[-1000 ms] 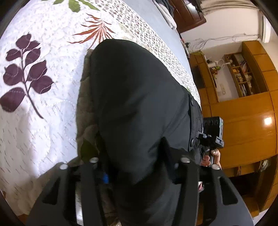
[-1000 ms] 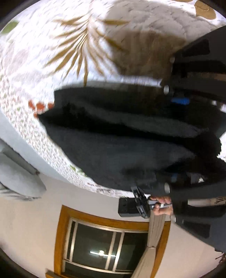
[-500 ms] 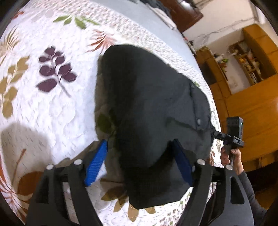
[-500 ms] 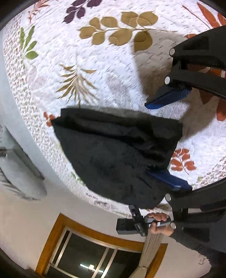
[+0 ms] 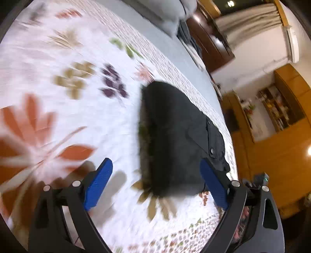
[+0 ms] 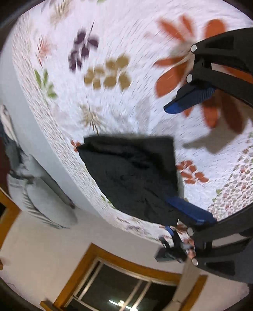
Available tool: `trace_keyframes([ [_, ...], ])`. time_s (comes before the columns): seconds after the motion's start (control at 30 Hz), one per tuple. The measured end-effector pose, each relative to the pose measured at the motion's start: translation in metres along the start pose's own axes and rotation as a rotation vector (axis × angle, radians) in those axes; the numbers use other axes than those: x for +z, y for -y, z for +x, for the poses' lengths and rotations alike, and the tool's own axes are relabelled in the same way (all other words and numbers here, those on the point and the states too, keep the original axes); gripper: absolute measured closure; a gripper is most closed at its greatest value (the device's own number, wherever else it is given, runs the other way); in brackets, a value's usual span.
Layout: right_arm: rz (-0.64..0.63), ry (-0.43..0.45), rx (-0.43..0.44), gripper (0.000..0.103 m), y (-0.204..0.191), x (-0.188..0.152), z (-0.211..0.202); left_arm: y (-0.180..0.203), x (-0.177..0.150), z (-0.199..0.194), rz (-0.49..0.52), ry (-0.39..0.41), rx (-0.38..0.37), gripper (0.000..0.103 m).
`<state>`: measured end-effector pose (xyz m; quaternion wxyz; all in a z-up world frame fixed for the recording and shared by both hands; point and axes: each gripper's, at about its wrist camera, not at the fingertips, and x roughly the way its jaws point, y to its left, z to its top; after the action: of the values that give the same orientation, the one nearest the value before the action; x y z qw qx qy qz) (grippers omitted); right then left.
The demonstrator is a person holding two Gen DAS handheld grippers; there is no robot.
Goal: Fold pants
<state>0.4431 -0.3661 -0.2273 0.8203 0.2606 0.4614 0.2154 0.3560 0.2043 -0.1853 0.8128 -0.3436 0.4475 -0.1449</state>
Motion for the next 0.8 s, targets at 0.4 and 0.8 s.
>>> trace_keyframes([
  [0.4,-0.034,0.238,-0.358,0.004,-0.080,-0.128,-0.133,0.125,-0.134,-0.185,0.381,0.334,0.362,0.003],
  [0.8,-0.246,0.450,-0.400,0.003,-0.208,-0.232,-0.240,0.251,-0.257,-0.287,0.401,0.504,0.431,0.003],
])
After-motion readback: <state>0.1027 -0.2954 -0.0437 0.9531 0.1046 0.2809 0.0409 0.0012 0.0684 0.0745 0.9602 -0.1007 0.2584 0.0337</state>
